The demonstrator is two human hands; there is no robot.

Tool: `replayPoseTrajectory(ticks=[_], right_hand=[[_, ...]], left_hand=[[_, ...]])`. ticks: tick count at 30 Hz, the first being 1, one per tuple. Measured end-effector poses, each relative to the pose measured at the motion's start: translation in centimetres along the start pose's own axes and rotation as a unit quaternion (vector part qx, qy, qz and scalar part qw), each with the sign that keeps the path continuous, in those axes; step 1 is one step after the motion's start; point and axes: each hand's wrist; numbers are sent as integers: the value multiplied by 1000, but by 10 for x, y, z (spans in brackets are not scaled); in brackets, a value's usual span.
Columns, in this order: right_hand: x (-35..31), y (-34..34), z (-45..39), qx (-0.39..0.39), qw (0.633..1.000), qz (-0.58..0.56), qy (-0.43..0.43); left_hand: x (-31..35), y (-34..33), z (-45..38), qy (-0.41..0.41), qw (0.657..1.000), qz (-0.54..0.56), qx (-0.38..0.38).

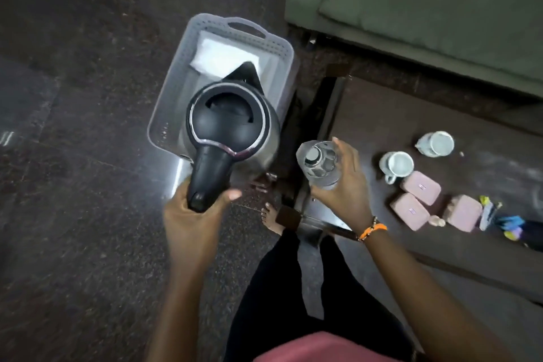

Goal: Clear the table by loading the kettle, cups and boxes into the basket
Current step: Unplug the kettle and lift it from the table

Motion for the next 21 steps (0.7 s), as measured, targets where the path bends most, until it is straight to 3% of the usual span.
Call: replayPoseTrajectory(ticks=[6,12,17,21], right_hand=[[79,16,7,-52,993,66,-82],[132,24,8,-140,979,102,-111],[158,25,1,-173,959,190,-118],[167,24,-6,-164,964,155,-139]], left_hand=[[-14,-29,56,8,993,-59,-104],[-45,-64,88,28,964,-172,-202],[-57,-87,104,35,939,-258,-224],[-62,-100,111,21,923,-306,-232]])
Point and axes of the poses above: each hand's wrist, its own z-axis away from the middle knuckle, its own y-axis out of the back of the hand, x = y × z, and after that the axes turned 8 degrees about -y, right-handed
